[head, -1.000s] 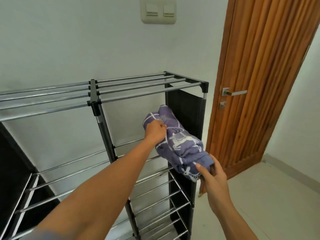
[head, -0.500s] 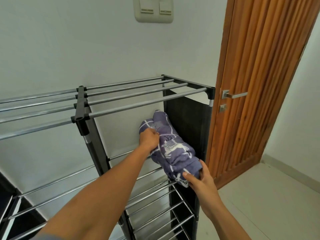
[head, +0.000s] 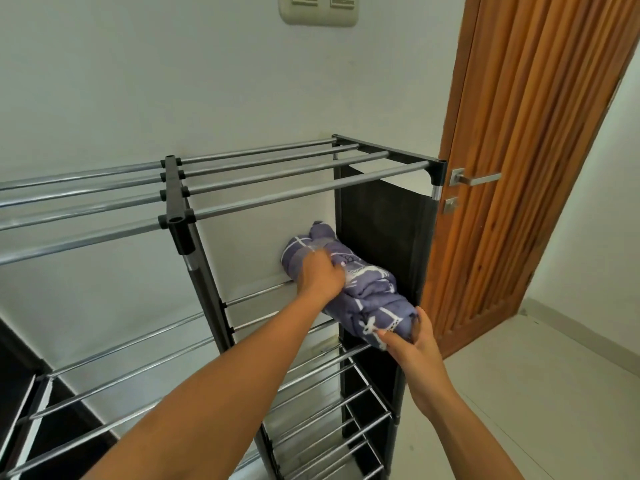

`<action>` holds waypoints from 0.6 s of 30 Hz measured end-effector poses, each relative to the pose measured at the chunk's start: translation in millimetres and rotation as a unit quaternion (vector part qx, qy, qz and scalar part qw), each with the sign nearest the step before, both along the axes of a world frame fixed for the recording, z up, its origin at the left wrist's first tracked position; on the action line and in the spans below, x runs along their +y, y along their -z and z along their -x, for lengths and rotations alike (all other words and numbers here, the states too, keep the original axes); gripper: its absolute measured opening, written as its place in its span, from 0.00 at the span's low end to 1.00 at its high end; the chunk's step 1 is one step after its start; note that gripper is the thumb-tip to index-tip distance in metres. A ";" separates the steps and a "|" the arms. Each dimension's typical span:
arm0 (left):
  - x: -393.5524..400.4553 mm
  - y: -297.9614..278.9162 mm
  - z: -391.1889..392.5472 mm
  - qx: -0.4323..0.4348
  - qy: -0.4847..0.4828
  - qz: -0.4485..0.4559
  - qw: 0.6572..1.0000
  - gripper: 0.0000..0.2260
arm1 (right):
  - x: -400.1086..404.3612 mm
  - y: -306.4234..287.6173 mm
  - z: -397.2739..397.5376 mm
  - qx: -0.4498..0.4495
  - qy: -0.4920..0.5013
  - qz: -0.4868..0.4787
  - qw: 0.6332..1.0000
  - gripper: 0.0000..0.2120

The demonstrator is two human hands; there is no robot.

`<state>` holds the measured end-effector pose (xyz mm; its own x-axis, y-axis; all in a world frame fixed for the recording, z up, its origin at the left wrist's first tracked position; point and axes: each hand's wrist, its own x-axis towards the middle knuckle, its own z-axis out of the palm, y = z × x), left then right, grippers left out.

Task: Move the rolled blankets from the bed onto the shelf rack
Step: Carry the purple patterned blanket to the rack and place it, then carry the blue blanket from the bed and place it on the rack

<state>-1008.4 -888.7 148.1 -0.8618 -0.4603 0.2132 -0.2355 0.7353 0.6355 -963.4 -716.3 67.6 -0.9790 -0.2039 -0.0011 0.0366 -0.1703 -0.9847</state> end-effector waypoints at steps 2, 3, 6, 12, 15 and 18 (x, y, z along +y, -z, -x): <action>22.0 -0.2 -11.1 0.121 0.035 0.010 0.992 0.08 | 8.4 0.3 -8.6 -0.036 0.028 0.023 0.999 0.36; 36.9 0.4 -18.6 0.171 0.074 0.004 0.983 0.06 | 16.3 2.5 -13.3 -0.053 0.048 0.019 0.997 0.36; 87.3 7.2 -43.0 0.233 0.204 -0.016 0.951 0.05 | 55.5 14.1 -29.5 -0.090 0.116 -0.010 0.989 0.33; 211.9 55.4 -56.2 0.035 0.467 0.049 0.882 0.06 | 180.2 35.1 -103.7 -0.173 0.326 -0.016 0.929 0.27; 301.5 75.6 -78.2 -0.063 0.566 0.095 0.817 0.08 | 251.8 36.3 -167.9 -0.176 0.432 -0.009 0.885 0.20; 392.6 76.7 -134.0 -0.078 0.651 0.068 0.752 0.09 | 320.7 35.4 -248.6 -0.180 0.531 0.011 0.828 0.16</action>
